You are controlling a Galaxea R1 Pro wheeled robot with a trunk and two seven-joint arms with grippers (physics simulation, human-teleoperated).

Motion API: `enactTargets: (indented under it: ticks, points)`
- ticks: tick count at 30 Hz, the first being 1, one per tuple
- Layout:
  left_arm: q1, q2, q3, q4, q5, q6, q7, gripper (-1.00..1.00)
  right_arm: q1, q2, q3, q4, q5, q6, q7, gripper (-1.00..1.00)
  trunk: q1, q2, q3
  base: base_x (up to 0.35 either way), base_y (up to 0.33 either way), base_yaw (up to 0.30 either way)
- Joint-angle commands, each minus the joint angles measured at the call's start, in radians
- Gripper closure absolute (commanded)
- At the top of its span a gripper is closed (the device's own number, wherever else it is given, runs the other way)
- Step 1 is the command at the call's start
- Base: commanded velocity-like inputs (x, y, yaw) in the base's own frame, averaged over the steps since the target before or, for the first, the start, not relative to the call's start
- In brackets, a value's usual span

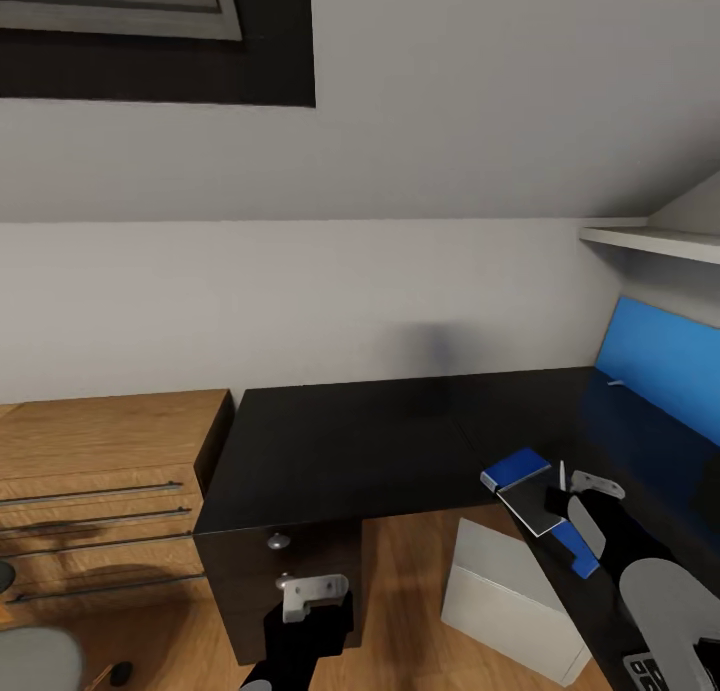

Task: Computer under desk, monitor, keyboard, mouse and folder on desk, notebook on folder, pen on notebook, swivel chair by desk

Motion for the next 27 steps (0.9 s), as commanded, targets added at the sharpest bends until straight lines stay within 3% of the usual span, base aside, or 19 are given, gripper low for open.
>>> enactTargets:
  ticks: [1, 27]
  points:
    - [-0.001, 0.001, -0.002, -0.001, 0.004, 0.004, 0.007, -1.00, 0.000, 0.000, 0.000, -0.002, -0.012, 0.003, -0.004, 1.00, 0.000, -0.001, -0.001, 0.000, 0.000, 0.000]
    - [-0.001, 0.001, -0.003, -0.001, 0.004, 0.004, 0.006, -1.00, -0.001, 0.001, 0.003, 0.002, -0.010, 0.006, 0.034, 1.00, 0.000, -0.001, -0.001, 0.122, 0.029, 0.000]
